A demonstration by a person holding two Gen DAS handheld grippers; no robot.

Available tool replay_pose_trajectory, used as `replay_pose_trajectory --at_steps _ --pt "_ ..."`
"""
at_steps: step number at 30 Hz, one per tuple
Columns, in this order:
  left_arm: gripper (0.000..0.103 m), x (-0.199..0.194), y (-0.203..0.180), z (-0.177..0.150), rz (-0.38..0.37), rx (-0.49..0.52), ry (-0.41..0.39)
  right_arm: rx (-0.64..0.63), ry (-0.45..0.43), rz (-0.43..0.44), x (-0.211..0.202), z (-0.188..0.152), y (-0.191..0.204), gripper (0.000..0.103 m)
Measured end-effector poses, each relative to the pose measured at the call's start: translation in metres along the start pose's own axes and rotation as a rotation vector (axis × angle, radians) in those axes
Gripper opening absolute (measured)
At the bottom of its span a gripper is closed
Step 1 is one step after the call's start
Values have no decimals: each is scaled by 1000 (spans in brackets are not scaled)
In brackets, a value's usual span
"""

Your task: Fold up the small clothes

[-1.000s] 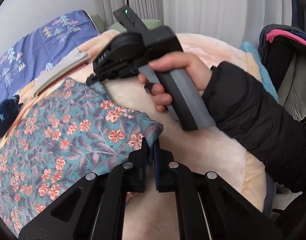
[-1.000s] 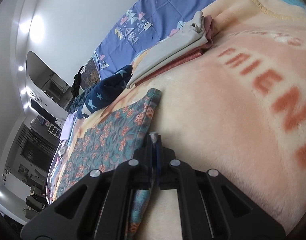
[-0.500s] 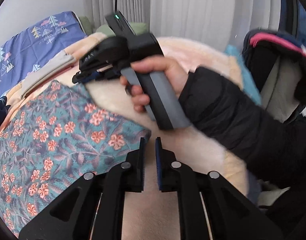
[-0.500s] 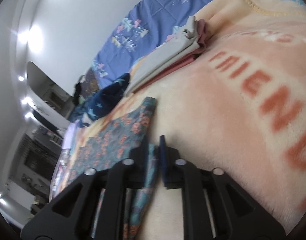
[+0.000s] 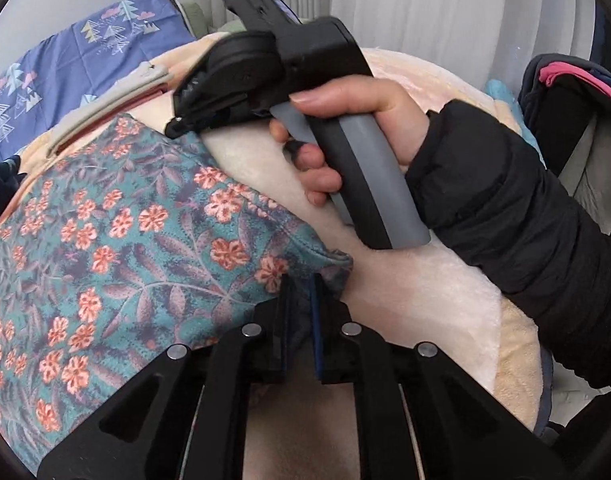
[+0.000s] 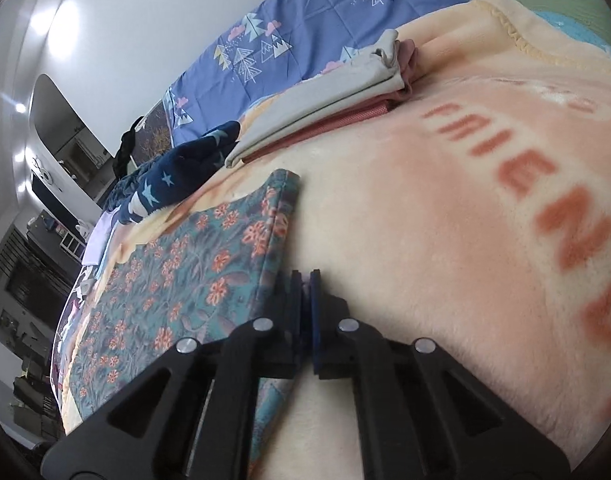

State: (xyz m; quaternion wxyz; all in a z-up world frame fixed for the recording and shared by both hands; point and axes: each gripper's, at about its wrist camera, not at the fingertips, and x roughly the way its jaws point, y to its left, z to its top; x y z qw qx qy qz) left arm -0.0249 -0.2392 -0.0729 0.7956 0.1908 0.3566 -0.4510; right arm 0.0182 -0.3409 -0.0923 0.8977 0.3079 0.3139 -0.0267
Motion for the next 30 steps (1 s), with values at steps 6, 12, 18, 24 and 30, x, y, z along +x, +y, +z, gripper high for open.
replay_pose_trajectory --at_steps 6,12,18,24,30 --pt "31 -66 16 -25 45 -119 -112 69 -27 39 -9 -1 -11 5" --pt "31 -178 102 -116 285 -418 -230 93 -93 -53 -39 -6 -4 15" --pt "25 -275 192 -227 473 -782 -290 -103 -199 -50 -104 -29 91 16" --pt "17 -279 212 -251 353 -796 -292 -673 -77 -18 -78 -125 268 40" --pt "31 -245 228 -259 264 -813 -209 -943 35 27 -37 -214 347 48"
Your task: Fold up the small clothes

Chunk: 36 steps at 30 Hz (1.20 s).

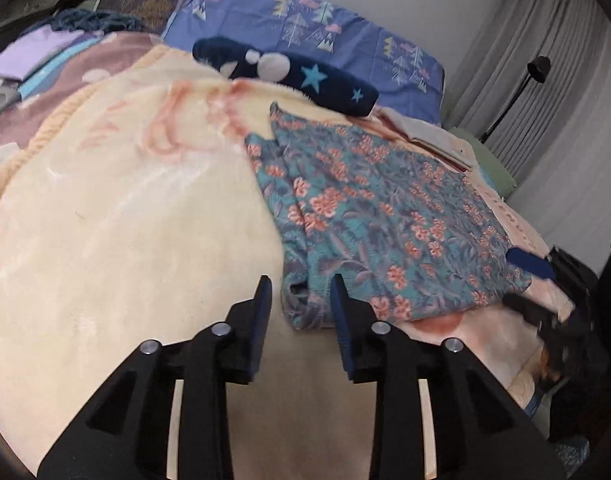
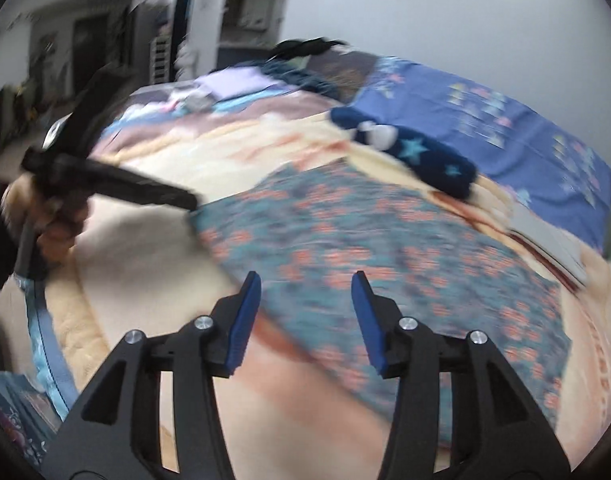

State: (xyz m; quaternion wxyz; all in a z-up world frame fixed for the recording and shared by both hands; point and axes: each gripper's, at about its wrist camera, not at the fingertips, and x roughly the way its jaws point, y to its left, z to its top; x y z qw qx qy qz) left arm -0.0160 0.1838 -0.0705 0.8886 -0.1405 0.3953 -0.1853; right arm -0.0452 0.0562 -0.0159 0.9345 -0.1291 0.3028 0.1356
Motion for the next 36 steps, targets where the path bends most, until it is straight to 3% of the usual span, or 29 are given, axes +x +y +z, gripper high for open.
replay_pose_trajectory --at_steps 4,11,16,18,19,20,26,27,29,32,36 --pt "31 11 1 3 -59 17 32 -18 42 2 9 -2 15 56" --pt "33 8 -11 17 -83 79 -31 -25 115 -59 24 -5 23 60" --pt "33 20 -14 19 -137 98 3 -27 144 -58 37 -6 28 62" --pt "40 25 -16 19 -200 112 39 -16 147 -54 40 -5 28 63" --pt "53 29 -15 19 -238 115 65 -13 149 -56 41 -5 28 63" --pt "56 31 -13 19 -252 106 78 -12 150 -58 42 -5 29 63" --pt "56 26 -2 19 -257 75 72 -21 156 -56 44 -6 31 65" --pt "53 27 -3 18 -261 91 83 -21 159 -55 45 -6 30 65" --pt "8 32 -8 16 -258 126 124 -19 160 -55 47 -5 30 65" --pt "3 28 -9 14 -214 128 129 -17 152 -53 47 -5 29 65" --pt "2 -15 -10 22 -213 155 7 -31 144 -47 46 -5 31 66"
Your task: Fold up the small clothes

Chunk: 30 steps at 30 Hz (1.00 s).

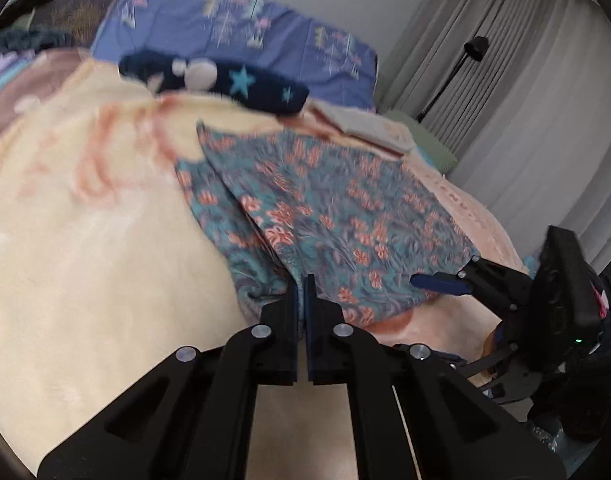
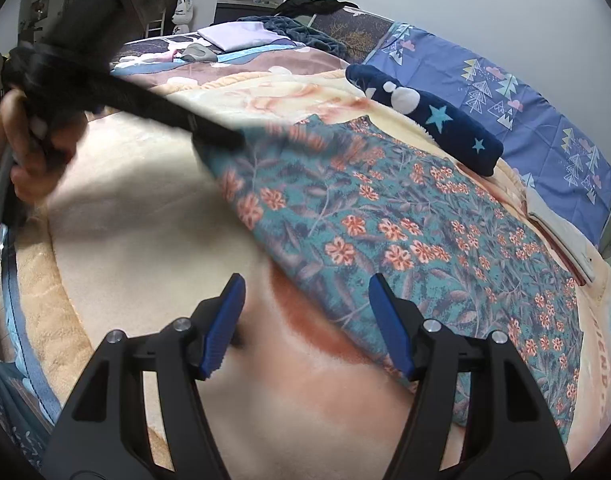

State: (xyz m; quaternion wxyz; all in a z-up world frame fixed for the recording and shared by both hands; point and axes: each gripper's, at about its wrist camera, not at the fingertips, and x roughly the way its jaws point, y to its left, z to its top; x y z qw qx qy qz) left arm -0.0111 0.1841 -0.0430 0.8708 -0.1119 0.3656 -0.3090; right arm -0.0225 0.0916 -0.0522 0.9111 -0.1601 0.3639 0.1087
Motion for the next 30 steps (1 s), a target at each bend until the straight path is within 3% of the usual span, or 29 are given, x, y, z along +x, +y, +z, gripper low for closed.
replay_pose_trajectory --at_steps 5,7,8,10,16,21,24,25,26,27,29,30 --pt "4 26 18 -21 59 -35 127 -27 13 -12 8 1 4 66" --pt "9 23 25 -25 50 -69 112 -41 11 -11 8 3 8 66" --pt "20 20 27 -24 57 -84 97 -50 10 -16 8 3 9 66" --pt "31 11 31 -18 91 -98 57 -89 4 -33 10 7 17 66" --pt "47 24 47 12 77 -151 43 -176 9 -101 28 23 44 65" --pt "47 80 73 41 23 -221 143 -201 26 -126 42 33 60 56" --pt "46 100 89 59 -28 -282 154 -228 -5 -119 41 43 71 56" --pt "40 102 92 66 -37 -297 139 -245 -15 -121 43 47 76 56" --pt "22 102 94 70 -32 -298 120 -257 -21 -123 45 49 80 56" --pt "12 102 96 73 -29 -293 107 -281 -20 -129 51 52 87 56" --pt "5 101 101 73 -49 -310 70 -337 -21 -167 66 57 97 31" --pt "5 98 102 69 -52 -308 31 -364 -14 -179 75 58 102 6"
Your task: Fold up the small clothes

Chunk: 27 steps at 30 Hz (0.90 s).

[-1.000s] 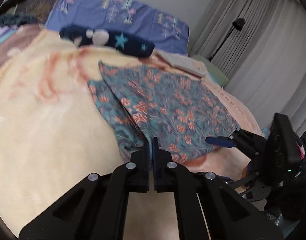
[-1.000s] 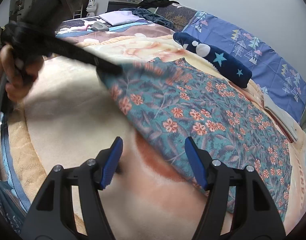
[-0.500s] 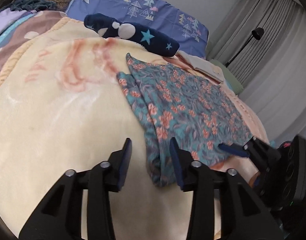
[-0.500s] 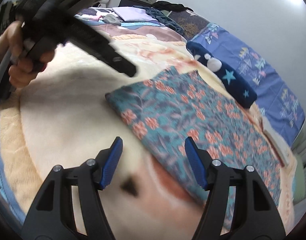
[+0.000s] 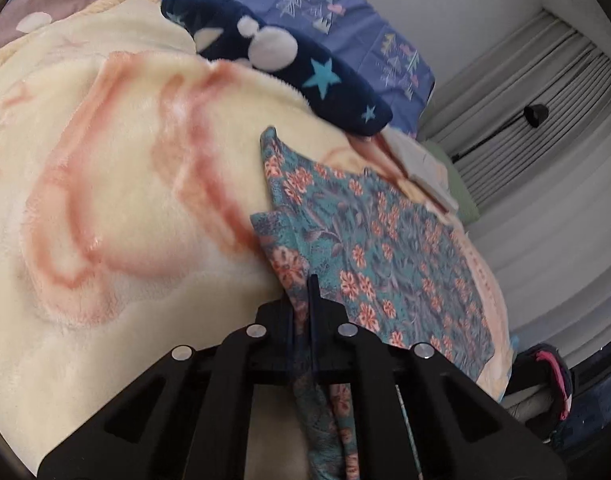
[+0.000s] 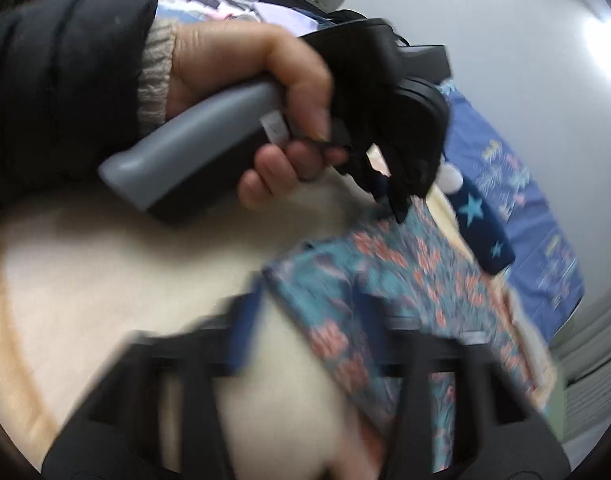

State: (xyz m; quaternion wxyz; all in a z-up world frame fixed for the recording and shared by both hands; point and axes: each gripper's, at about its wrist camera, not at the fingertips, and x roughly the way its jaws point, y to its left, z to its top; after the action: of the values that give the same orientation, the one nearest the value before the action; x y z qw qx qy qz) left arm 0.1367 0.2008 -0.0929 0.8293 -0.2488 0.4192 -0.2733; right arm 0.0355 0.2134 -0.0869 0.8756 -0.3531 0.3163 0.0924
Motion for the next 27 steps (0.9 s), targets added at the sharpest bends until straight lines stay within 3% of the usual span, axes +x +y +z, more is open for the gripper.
replay_pose_trajectory --at_steps 3,5,10,12,15,16,17,19,20,22,24,26,27 --pt "4 -7 -2 -6 22 18 -60 3 -29 -4 -10 6 4 6" --pt "4 -14 -12 -5 75 75 -115 23 -55 1 -23 10 2 6" --pt "7 -1 4 -4 59 29 -59 74 9 69 -9 2 -2 7" --pt "17 -5 10 -3 13 2 -59 74 -12 57 -17 -3 0 12" --pt "29 -6 12 -5 -50 -5 -43 74 -47 32 -32 -7 -3 39" --pt "38 -6 10 -5 -72 0 -36 72 -51 25 -34 -9 -6 46" --pt "50 -5 8 -6 -102 8 -28 68 -47 19 -36 -11 -6 48" --pt "61 -1 -1 -6 -131 44 -8 49 -4 7 -27 -13 -7 49" --pt "61 4 -5 -4 -116 59 5 48 12 -1 -22 -14 -7 49" --pt "59 17 -10 3 -55 77 42 51 46 -5 -8 -11 -5 47" --pt "39 27 -13 11 2 95 57 36 46 -11 3 -3 -3 38" --pt "9 33 -5 17 -10 57 58 20 33 -35 10 3 -2 19" --pt "7 33 0 18 -28 33 49 14 43 -52 15 4 0 7"
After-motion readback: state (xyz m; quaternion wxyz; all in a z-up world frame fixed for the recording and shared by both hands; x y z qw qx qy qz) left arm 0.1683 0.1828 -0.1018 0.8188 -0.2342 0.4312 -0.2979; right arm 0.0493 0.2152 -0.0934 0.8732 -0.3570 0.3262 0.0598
